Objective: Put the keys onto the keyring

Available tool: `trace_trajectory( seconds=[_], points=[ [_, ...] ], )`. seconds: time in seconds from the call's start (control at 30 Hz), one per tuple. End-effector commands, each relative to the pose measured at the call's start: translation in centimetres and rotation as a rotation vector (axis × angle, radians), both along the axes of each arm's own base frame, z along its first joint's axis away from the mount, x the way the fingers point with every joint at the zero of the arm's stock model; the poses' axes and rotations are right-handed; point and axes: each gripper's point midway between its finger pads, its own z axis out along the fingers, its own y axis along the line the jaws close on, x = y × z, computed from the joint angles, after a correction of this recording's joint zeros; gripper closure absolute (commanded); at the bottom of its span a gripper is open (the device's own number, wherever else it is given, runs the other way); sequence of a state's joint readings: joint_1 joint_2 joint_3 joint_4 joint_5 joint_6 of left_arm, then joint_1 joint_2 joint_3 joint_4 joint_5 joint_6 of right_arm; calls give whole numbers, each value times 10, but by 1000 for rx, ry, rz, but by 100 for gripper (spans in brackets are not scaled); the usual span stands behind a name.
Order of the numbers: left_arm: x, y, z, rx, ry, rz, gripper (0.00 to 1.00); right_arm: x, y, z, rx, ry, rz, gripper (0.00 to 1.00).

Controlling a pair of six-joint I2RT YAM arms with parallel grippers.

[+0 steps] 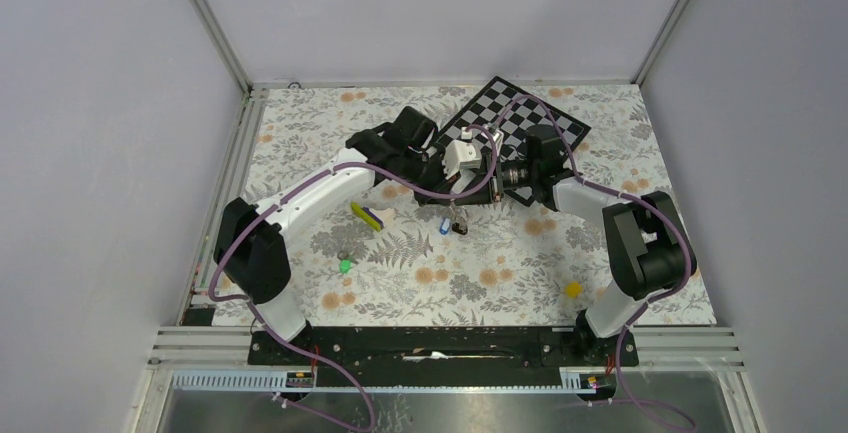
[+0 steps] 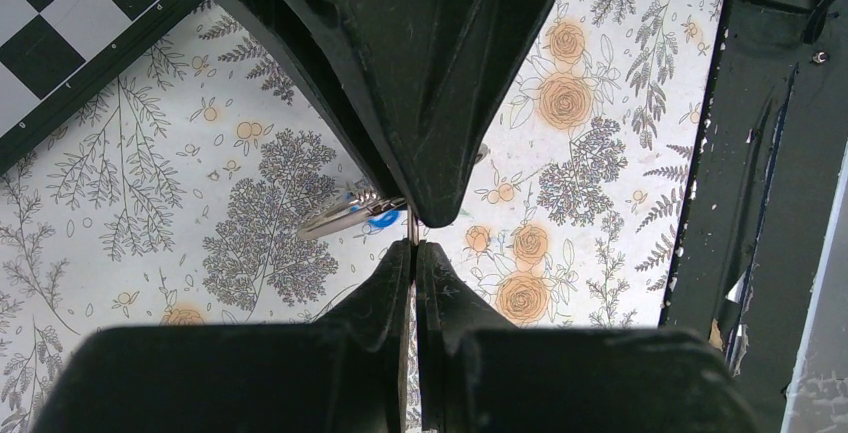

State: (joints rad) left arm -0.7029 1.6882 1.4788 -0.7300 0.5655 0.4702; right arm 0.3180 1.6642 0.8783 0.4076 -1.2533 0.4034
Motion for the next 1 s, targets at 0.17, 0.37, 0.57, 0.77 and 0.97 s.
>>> trace_trajectory(
  seconds=[0.17, 0.37, 0.57, 0.77, 0.97],
  points=[
    [3, -7, 24, -60, -74, -9, 100, -2, 3, 13, 45, -27, 35, 82],
    [4, -5, 25, -57, -97, -19, 88, 1, 1, 17, 47, -32, 16, 100],
    [13, 9, 48, -130, -200, -49, 62, 19, -13, 43, 103, -6, -113, 100],
    [27, 19, 66, -293, -245, -75, 31, 29, -15, 68, 190, 18, -157, 100],
    [33, 7, 64, -379, -234, -59, 29, 31, -14, 77, 260, 72, -147, 100]
  ],
)
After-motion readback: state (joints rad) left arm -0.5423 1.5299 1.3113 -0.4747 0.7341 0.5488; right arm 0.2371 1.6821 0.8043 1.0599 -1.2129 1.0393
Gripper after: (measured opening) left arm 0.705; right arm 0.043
